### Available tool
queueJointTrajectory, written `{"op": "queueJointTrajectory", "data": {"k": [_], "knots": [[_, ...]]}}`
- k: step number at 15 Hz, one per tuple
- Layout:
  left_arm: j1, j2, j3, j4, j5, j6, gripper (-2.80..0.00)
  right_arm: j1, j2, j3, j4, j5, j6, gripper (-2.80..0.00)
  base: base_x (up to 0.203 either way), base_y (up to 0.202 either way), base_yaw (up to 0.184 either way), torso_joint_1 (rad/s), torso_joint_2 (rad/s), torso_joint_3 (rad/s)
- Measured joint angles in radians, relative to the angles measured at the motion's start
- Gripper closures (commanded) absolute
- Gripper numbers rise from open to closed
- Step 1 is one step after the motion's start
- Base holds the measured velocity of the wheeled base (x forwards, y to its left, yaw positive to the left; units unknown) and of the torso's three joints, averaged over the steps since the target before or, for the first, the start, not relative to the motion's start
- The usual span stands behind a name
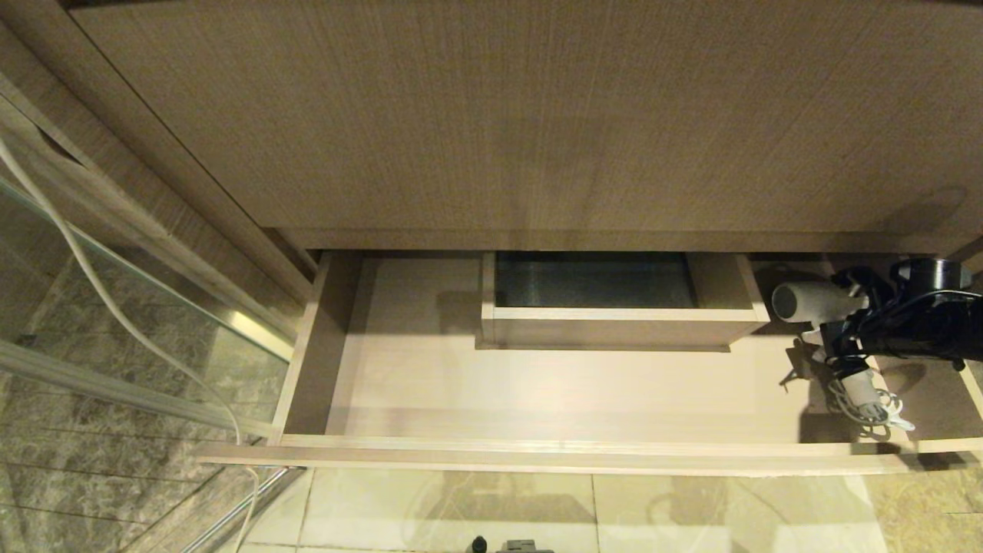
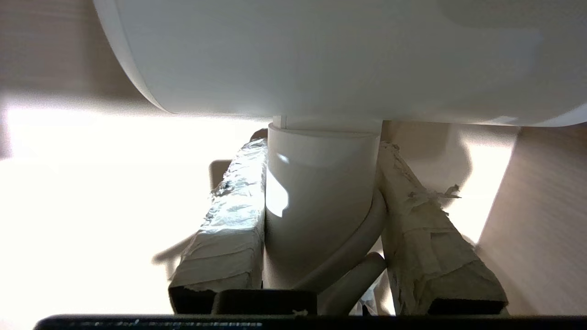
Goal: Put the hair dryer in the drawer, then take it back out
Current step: Take the hairdryer out
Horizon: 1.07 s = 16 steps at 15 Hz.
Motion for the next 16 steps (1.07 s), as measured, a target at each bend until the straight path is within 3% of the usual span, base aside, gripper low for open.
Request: {"op": "queueJointTrajectory", "data": {"k": [16], "knots": [[0.000,0.000,0.000,0.000,0.000,0.000,0.00,-0.001,-0.485,0.487,0.038,-0.010,-0.059,0.00,0.000,0.000,0.000,0.000,0.00,0.000]]}}
